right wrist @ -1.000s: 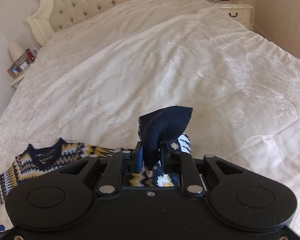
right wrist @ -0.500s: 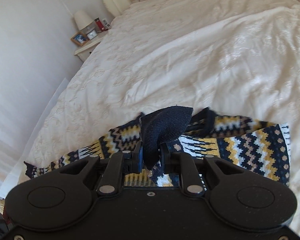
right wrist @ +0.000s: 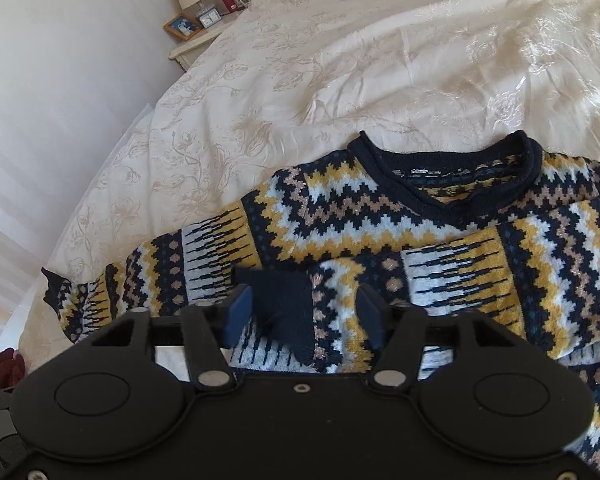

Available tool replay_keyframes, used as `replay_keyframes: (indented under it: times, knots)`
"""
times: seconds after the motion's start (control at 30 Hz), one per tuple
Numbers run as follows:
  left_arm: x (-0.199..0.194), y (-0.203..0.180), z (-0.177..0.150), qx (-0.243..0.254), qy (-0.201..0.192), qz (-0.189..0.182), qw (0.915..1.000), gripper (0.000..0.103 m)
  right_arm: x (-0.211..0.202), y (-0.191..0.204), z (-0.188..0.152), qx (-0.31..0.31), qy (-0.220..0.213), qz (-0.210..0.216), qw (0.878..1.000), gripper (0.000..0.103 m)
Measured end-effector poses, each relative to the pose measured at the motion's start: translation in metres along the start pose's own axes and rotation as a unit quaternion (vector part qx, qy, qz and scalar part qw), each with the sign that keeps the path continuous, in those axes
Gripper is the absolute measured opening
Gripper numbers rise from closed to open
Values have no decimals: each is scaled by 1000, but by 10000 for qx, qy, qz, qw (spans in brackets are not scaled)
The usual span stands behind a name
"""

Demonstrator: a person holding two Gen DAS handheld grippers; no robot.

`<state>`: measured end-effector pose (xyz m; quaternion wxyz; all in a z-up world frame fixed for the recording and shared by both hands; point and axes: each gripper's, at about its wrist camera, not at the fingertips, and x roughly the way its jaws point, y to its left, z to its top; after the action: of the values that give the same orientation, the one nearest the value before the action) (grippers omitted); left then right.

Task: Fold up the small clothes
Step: 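Carry the held sleeve across the sweater body and open the right gripper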

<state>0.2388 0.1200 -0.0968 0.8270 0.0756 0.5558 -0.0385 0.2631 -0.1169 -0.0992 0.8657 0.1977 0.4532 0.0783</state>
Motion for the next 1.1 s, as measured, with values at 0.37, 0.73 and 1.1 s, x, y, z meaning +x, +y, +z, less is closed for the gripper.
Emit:
replay_keyframes:
  times: [0.37,0.73,1.1]
  knots:
    - [28,-47,34,158,-95,-377,9991,80,-43,-74,-27,11,29,-1026,9947,69]
    - [69,-106,53,636,-77,-144,9978,79,-66,-164,-24,573,-41,-1901,9801,69]
    - [119,-97,38,120,264,138,9995,101,-40,-235,17,667,1,-2130,9748,69]
